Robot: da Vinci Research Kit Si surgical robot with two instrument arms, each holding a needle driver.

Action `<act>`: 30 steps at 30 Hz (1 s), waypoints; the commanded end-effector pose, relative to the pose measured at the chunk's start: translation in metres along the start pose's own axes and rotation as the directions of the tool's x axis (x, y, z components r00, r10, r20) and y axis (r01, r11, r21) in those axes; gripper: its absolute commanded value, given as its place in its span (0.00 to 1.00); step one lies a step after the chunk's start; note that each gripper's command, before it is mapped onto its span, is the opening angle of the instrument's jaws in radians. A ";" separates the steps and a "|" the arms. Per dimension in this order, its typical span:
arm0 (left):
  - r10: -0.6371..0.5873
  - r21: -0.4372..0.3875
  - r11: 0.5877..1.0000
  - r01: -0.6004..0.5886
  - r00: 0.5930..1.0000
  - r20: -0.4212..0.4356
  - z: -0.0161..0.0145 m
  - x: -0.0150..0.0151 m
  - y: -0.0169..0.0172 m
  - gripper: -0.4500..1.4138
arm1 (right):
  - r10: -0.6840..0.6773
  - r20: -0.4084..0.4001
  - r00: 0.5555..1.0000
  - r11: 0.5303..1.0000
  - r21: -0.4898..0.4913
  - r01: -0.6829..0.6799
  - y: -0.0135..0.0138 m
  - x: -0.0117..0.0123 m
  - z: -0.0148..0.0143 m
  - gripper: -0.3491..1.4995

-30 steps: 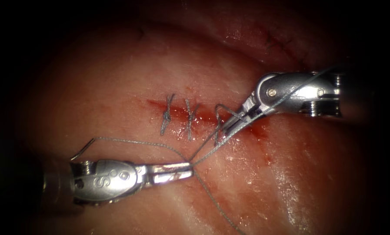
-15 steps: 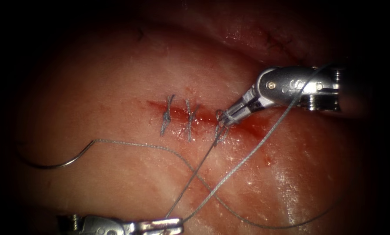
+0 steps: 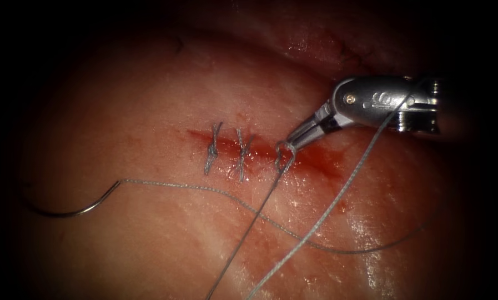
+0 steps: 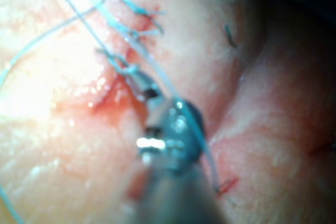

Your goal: Wound Closure

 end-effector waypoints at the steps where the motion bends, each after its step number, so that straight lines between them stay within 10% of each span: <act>1: -0.010 0.000 1.000 0.010 1.000 0.002 0.0000 -0.0009 0.0011 0.00 | 0.007 0.003 1.000 1.000 -0.006 -0.007 0.0006 -0.0004 0.0006 0.00; 30: -0.029 0.022 0.999 0.028 0.999 0.030 -0.0070 0.0013 0.0088 0.00 | 0.079 0.039 0.996 0.987 -0.141 -0.073 0.0032 -0.0008 0.0008 0.00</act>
